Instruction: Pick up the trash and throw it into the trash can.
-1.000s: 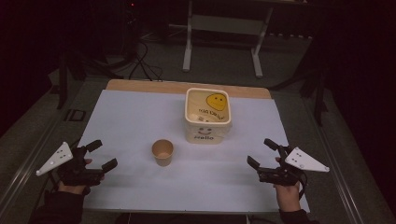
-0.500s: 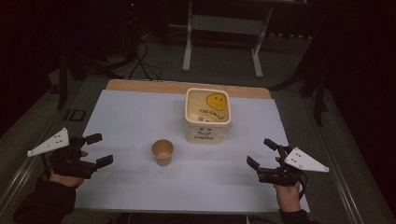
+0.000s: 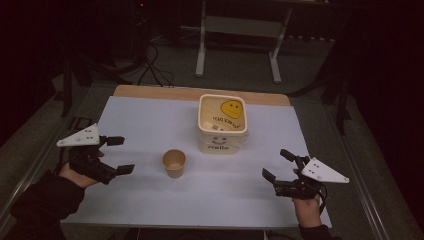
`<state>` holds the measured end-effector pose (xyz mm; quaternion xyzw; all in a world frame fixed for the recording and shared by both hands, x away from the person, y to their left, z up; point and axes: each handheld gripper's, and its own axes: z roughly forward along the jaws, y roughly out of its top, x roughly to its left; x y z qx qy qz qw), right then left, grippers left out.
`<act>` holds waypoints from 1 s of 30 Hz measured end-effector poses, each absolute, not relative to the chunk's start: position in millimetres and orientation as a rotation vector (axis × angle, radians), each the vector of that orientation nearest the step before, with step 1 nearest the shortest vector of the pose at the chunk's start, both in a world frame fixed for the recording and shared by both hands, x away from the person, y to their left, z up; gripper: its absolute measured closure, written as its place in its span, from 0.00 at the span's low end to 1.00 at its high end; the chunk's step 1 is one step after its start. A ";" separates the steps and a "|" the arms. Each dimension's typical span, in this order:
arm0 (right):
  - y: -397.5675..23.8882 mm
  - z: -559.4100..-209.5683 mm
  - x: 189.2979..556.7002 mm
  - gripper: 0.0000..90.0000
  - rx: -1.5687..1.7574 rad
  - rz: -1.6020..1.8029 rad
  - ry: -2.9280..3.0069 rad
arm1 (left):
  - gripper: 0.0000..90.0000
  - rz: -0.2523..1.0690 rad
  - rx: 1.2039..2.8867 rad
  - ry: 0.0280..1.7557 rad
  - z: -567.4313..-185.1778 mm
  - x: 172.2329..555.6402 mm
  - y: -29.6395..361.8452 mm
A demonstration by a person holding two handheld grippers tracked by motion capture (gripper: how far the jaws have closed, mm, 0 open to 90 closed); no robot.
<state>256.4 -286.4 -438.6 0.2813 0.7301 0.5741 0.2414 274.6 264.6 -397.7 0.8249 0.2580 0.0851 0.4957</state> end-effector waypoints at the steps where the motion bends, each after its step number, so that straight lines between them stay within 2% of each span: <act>1: -286.2 -438.9 256.5 0.12 0.770 1.568 1.999 | 0.01 0.207 2.013 0.620 -396.1 276.3 262.1; 8: -285.3 -439.5 257.1 0.12 0.769 1.564 2.015 | 0.01 0.158 2.129 0.575 -385.1 288.4 246.2; 30: -286.1 -439.6 256.8 0.12 0.759 1.577 2.030 | 0.01 0.164 2.340 0.476 -367.0 310.9 213.0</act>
